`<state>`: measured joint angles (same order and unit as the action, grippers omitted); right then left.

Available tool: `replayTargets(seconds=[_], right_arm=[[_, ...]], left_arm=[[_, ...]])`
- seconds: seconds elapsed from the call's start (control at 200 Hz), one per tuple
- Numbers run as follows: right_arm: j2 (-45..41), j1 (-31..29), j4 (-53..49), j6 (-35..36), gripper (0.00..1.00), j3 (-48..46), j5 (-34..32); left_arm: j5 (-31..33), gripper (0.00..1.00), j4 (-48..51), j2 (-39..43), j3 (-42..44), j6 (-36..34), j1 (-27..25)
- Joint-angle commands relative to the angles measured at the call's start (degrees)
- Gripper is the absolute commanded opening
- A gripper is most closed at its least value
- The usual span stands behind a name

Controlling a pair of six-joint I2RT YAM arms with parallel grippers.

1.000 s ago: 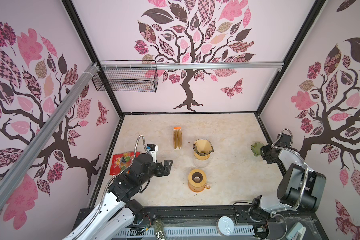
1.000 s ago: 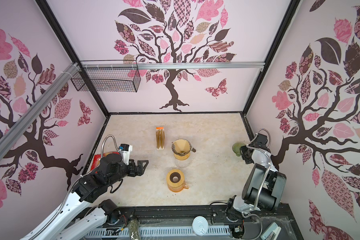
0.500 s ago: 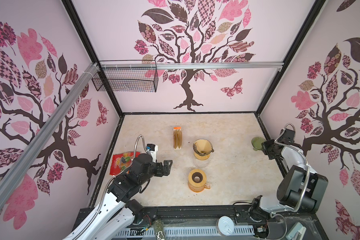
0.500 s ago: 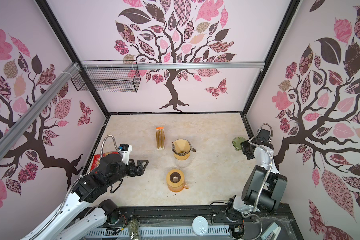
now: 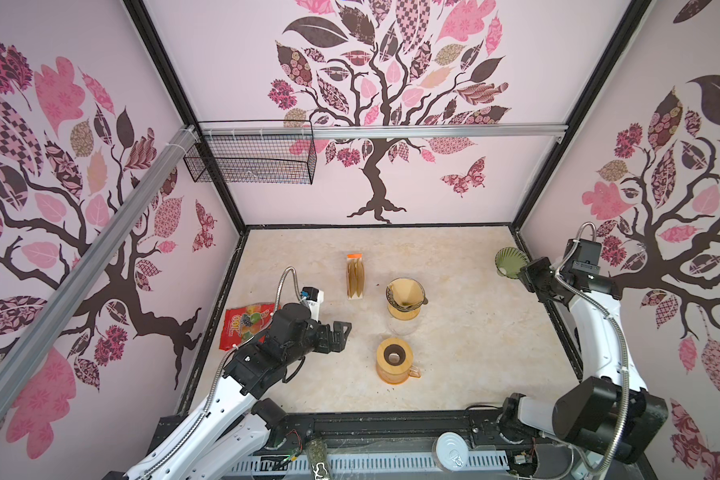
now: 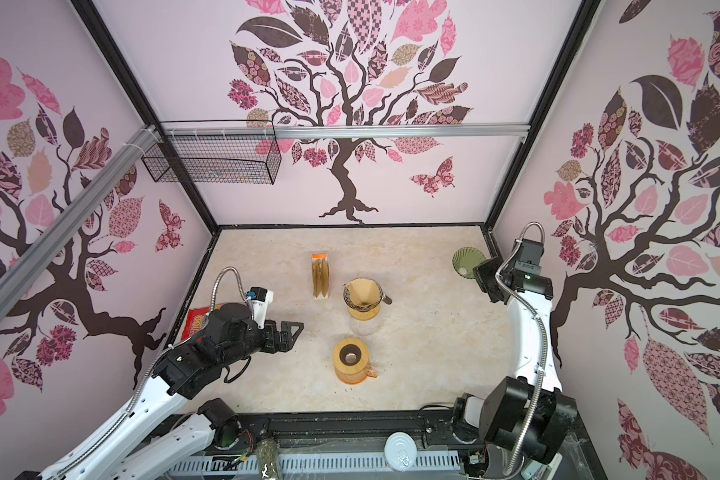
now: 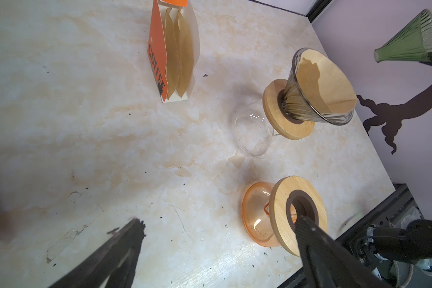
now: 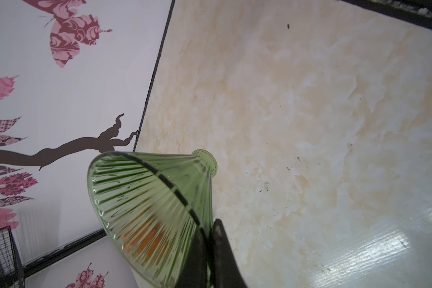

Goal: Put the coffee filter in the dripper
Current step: 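Carry the green cone with the right gripper over the bamboo ring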

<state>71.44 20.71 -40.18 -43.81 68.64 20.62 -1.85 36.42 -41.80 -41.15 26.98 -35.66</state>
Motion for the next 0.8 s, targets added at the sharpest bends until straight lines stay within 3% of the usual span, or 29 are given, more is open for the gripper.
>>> replayTargets(seconds=[0.0,0.57,0.795], right_arm=[[-3.38,-0.93,-5.59,2.87,0.00,5.52,2.64],[-2.69,-12.63,-27.98,14.08,0.00,27.50,7.15],[-1.68,-28.50,-30.38,13.45,0.00,27.16,1.30]], left_arm=[[-1.68,0.98,-1.37,-0.67,0.54,-0.02,-0.08],[-8.83,0.98,3.81,-5.52,-6.64,-0.19,-0.02],[-9.06,0.98,10.57,-4.93,-14.92,1.79,-0.04]])
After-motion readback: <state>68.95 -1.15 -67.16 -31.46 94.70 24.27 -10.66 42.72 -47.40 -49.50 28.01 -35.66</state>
